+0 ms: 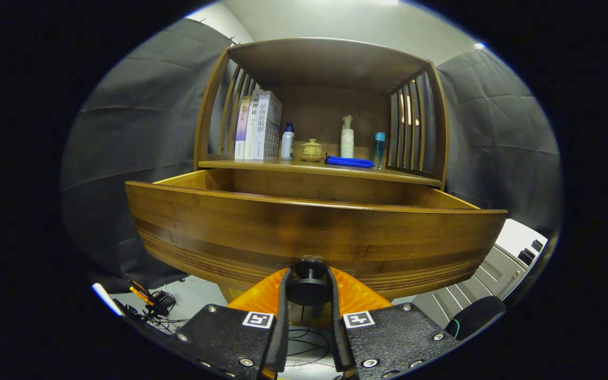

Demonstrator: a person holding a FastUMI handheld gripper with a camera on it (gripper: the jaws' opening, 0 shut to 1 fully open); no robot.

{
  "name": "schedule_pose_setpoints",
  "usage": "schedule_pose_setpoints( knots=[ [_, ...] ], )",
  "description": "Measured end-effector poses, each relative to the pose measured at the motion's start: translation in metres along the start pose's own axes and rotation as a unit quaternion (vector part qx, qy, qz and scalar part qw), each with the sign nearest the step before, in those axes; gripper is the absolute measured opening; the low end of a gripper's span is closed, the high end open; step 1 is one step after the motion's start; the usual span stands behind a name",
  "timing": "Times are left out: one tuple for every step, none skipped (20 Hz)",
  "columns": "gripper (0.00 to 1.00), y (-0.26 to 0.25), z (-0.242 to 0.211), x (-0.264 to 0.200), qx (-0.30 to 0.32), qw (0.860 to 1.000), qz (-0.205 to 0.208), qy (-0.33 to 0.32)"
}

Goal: Pull open the drawer, take out the items inside it, and place them on the countertop above the cabinet.

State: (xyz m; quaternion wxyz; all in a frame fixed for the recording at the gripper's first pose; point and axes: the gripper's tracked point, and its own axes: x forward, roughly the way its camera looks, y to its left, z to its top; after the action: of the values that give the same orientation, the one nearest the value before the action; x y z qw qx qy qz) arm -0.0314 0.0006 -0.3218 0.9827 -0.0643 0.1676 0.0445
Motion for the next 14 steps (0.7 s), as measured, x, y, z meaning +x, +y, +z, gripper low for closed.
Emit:
schedule_pose_setpoints(
  knots=[
    [0.34,0.000,0.001,0.000,-0.002,1.000,0.001,-0.001],
    [0.34,0.000,0.000,0.000,-0.003,1.000,0.004,-0.001],
    [0.37,0.001,-0.001,0.000,-0.001,1.000,0.007,0.001],
    [0.40,0.002,-0.001,0.000,0.005,1.000,0.010,0.002],
    [0.43,0.002,0.000,-0.002,0.009,1.000,0.013,0.002],
    [0.53,0.006,0.009,-0.007,0.017,1.000,0.022,-0.009],
    [0.64,0.009,0.018,-0.009,0.027,0.999,0.032,-0.022],
    [0.74,0.011,0.030,-0.012,0.039,0.998,0.040,-0.037],
    [0.84,0.011,0.041,-0.015,0.050,0.997,0.044,-0.049],
    [0.95,0.010,0.055,-0.019,0.058,0.995,0.045,-0.061],
    [0.95,0.006,0.070,-0.021,0.062,0.995,0.041,-0.071],
    [0.95,0.003,0.083,-0.021,0.061,0.995,0.037,-0.077],
    [0.95,-0.002,0.093,-0.020,0.056,0.995,0.028,-0.076],
    [0.95,-0.007,0.102,-0.018,0.049,0.996,0.017,-0.072]
  ],
)
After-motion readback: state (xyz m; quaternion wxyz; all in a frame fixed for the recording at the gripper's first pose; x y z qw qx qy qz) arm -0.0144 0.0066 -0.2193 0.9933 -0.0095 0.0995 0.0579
